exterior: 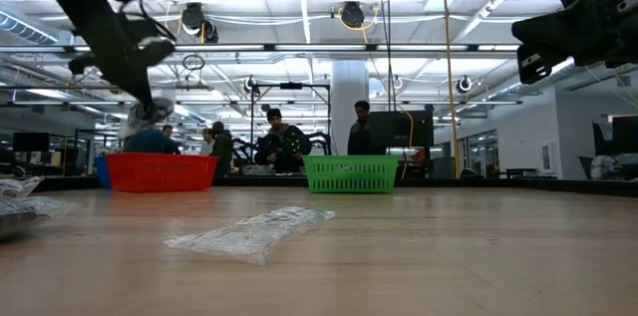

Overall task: Pick & Place Travel size toiletries
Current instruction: Put the left black hairbrush into the red bin

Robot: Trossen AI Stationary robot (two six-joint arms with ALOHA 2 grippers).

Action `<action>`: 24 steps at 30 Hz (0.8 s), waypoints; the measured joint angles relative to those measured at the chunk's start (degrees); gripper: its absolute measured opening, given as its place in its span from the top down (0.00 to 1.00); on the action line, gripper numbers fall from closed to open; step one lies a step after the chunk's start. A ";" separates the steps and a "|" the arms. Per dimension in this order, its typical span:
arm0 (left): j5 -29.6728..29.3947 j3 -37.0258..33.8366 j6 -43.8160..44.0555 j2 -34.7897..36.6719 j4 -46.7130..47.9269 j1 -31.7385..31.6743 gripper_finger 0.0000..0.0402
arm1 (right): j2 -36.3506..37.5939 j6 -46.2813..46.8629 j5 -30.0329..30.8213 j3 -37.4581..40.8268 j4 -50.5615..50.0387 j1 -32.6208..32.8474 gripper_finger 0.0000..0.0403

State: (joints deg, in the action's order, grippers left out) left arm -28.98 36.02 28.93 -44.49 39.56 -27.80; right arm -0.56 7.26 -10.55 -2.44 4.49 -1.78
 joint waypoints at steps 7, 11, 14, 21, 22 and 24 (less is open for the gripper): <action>0.47 0.32 -0.31 -12.31 -0.80 -2.83 1.00 | 0.00 -0.01 0.00 -0.01 0.01 0.01 1.00; 1.55 0.32 -1.41 -17.16 -3.35 -3.08 1.00 | 0.00 -0.02 0.00 0.00 0.00 0.00 1.00; 3.46 0.32 -2.45 -19.08 -5.91 -3.05 1.00 | 0.00 0.00 0.00 0.00 0.00 0.02 1.00; 6.54 0.34 -6.03 -20.75 -9.09 -3.04 1.00 | 0.00 -0.02 0.00 0.00 0.00 0.00 1.00; 6.67 0.34 -6.15 -20.75 -9.09 -3.03 0.99 | 0.00 -0.02 0.00 0.00 0.00 0.02 1.00; 6.65 0.34 -6.24 -20.75 -9.21 -3.05 0.98 | 0.00 0.00 0.00 -0.02 0.00 0.02 1.00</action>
State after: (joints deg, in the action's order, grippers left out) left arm -22.33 36.36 22.69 -65.23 30.36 -30.85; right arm -0.56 7.26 -10.55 -2.46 4.50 -1.76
